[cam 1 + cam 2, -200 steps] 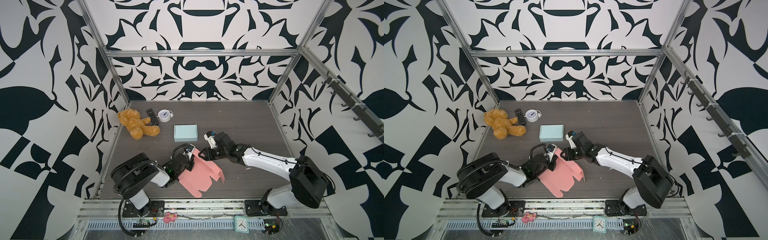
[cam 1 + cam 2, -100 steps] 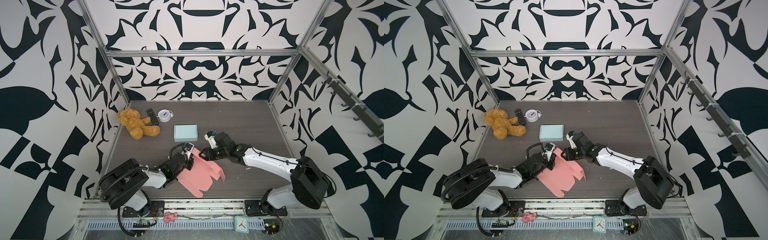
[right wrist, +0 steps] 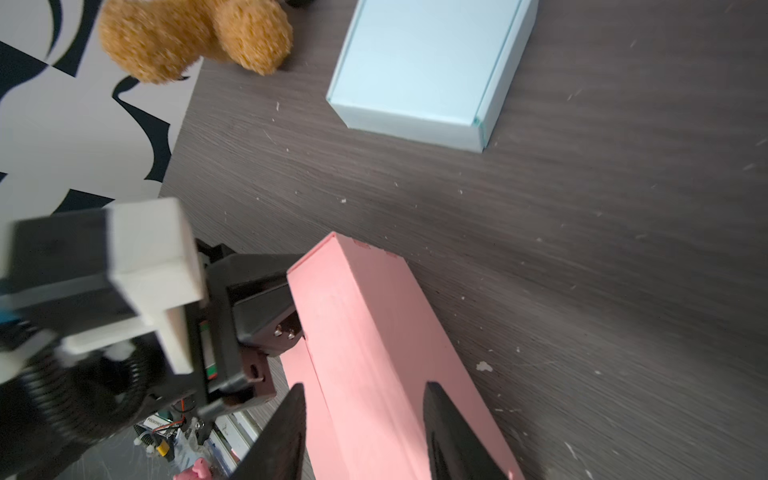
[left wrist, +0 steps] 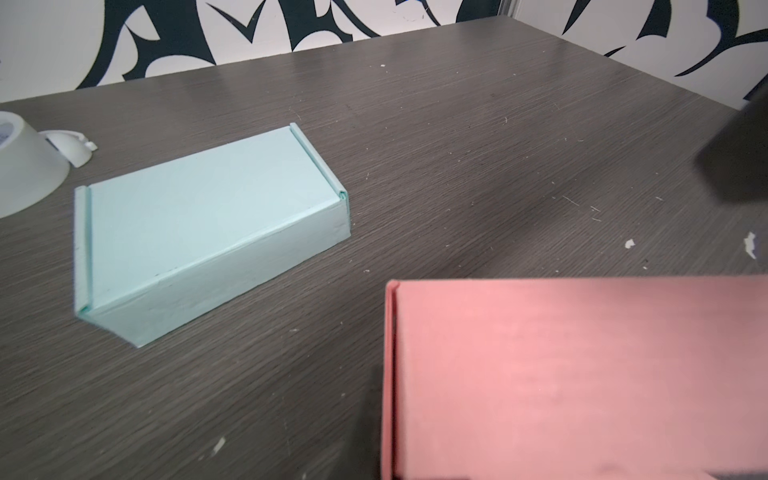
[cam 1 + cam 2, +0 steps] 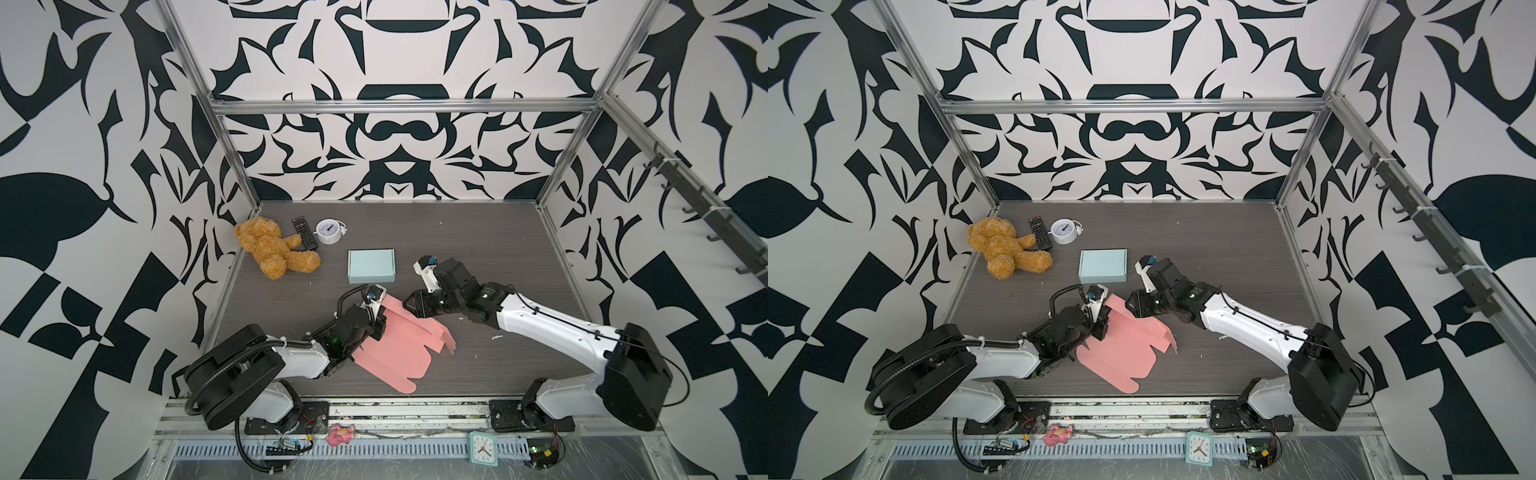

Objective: Fold the paper box

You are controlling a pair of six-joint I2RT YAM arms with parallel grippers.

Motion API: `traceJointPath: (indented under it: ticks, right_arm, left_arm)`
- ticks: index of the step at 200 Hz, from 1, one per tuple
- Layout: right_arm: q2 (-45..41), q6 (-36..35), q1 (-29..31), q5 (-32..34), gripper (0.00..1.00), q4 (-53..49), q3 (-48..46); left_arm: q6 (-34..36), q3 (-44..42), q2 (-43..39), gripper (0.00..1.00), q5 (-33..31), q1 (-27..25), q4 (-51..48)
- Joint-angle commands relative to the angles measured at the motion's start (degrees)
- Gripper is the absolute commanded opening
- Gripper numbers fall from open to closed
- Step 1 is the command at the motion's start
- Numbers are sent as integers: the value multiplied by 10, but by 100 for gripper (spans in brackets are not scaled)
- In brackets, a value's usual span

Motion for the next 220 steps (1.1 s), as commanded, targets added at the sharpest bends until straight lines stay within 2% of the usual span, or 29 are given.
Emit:
traceJointPath:
  ticks: [1, 18, 33, 51, 71, 122, 220]
  right_arm:
    - [-55, -48, 7, 65, 48, -84, 56]
    - [-85, -63, 21, 112, 45, -133, 79]
    - [-106, -73, 37, 153, 39, -173, 97]
    - [-124, -79, 54, 187, 19, -207, 109]
    - [-132, -85, 70, 213, 9, -232, 117]
    - [-121, -96, 90, 262, 1, -249, 119]
    - [-22, -142, 107, 272, 0, -231, 154]
  left_arm:
    - [-59, 40, -58, 11, -32, 0, -129]
    - [-115, 79, -91, 11, -82, -1, -260]
    - [-159, 117, -111, 11, -110, -1, -367]
    - [-189, 144, -131, 10, -106, -1, -435]
    - [-207, 165, -141, 10, -95, -1, -482]
    - [-232, 218, -149, 8, -88, -1, -569]
    - [-240, 234, -161, 6, -97, -1, -591]
